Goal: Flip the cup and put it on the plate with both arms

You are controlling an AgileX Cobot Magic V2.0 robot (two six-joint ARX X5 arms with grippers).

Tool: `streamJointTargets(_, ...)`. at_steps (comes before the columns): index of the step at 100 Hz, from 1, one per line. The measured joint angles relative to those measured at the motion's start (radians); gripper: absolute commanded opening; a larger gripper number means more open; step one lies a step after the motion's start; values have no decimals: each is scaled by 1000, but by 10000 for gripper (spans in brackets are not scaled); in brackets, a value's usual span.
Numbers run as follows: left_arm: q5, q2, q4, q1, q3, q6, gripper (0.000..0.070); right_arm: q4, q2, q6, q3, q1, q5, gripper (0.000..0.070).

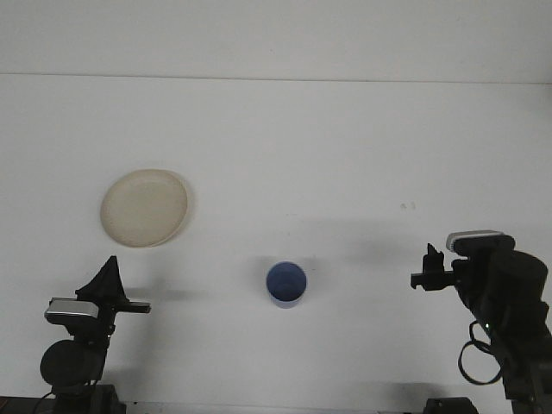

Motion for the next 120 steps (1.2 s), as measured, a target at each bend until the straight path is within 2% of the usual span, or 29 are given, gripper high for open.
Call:
streamJointTargets(38,0,0,0,0,0,0,11,340,-269,2,-356,0,0,415)
streamJointTargets(120,0,0,0,0,0,0,11,373,-303,2,-361,0,0,415)
